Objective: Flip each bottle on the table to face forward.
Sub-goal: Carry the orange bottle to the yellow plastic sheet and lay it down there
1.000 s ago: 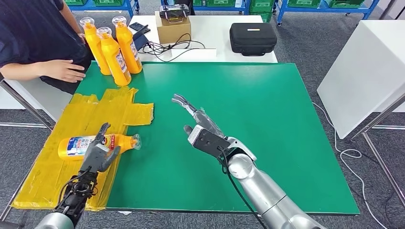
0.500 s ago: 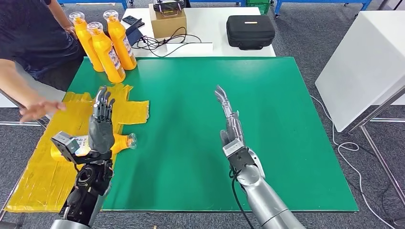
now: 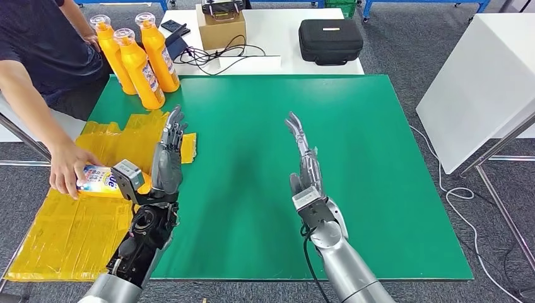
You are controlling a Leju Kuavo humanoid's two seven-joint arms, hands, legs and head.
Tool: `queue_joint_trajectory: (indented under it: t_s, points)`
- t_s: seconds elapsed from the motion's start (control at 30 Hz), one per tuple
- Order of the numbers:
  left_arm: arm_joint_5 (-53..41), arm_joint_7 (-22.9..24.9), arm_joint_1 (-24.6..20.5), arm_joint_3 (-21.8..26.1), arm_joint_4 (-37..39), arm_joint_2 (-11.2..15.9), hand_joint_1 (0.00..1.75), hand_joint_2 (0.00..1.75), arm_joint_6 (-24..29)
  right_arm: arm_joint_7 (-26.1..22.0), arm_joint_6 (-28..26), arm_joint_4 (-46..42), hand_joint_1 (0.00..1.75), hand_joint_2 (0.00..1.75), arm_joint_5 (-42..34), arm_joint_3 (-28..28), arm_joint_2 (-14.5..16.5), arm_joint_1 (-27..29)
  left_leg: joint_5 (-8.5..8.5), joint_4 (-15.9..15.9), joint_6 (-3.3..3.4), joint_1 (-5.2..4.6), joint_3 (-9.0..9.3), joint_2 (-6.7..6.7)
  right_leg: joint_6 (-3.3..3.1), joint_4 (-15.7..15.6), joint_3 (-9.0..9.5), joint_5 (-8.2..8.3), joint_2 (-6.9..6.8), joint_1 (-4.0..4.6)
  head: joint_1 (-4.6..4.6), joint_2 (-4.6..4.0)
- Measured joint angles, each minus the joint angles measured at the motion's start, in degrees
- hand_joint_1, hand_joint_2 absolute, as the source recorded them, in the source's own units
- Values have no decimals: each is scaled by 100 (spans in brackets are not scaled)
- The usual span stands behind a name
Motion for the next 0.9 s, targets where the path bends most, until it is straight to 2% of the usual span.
queue_joint_trajectory:
  t_s: [0.27,0.8,0.9]
  points:
    - [-46,-2,269,60,-98,70,0,0,-108,51,-265,-208,0,0,348,63,250,183,-3,-2,-5,6,-15,-2,-1,1,-17,-1,1,9,-1,0]
    - [-78,-2,308,98,-123,98,0,0,-95,61,-256,-240,0,0,352,99,279,202,-3,-1,-5,5,-17,-1,-1,1,-18,-1,1,9,-1,0]
    - [-80,-2,384,166,-181,109,0,0,-16,36,-105,-239,0,0,319,132,299,200,-3,-3,-6,7,-21,0,-1,3,-17,-1,2,12,-1,0]
